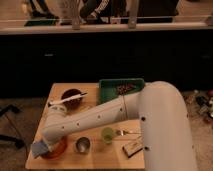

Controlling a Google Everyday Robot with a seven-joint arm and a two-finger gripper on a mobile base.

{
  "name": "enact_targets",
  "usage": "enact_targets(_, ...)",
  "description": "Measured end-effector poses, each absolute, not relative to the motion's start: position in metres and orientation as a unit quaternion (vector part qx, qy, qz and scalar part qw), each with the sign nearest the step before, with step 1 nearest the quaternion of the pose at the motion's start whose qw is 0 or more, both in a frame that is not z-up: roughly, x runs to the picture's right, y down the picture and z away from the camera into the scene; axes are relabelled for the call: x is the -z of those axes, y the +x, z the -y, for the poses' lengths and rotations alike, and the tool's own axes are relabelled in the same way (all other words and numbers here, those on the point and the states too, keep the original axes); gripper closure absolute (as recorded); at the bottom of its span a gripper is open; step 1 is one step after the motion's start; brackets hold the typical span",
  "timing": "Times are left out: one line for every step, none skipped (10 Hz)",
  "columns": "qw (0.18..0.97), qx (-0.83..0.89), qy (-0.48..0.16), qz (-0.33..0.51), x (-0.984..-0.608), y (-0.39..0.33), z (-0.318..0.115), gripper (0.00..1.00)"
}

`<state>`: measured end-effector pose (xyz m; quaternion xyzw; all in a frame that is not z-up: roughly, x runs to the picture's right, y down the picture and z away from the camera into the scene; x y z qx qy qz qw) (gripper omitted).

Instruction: Wipe red bowl with sponge

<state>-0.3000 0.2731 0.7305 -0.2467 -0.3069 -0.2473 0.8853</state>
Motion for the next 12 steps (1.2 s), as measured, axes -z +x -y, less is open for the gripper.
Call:
enact_targets(0.878, 0.255, -0.256, 0.315, -0.723, -0.3, -0.282, 0.95)
enact_targets(0.874, 0.259, -0.262, 0.316, -0.719, -0.296, -0.287, 0.95)
enact_targets(0.873, 0.262, -0.268, 0.313, -0.717, -0.289, -0.289, 0.95)
enact_targets(0.874, 0.262, -0.274, 0.306, -0.719, -0.276, -0.288, 0.95)
enact_targets(0.876, 0.259, -0.277, 0.298, -0.723, -0.267, -0.286, 0.95)
enact_targets(0.88, 0.257, -0.278, 0.287, -0.728, -0.259, -0.282, 0.95)
enact_targets(0.883, 0.255, -0.277, 0.278, -0.733, -0.255, -0.278, 0.95)
enact_targets(0.888, 0.252, -0.275, 0.269, -0.74, -0.252, -0.273, 0.95)
enact_targets(0.892, 0.248, -0.272, 0.261, -0.746, -0.251, -0.268, 0.95)
enact_targets(0.895, 0.248, -0.266, 0.258, -0.751, -0.253, -0.263, 0.95)
enact_targets(0.897, 0.248, -0.26, 0.258, -0.755, -0.258, -0.261, 0.95)
enact_targets(0.898, 0.247, -0.254, 0.261, -0.756, -0.264, -0.259, 0.95)
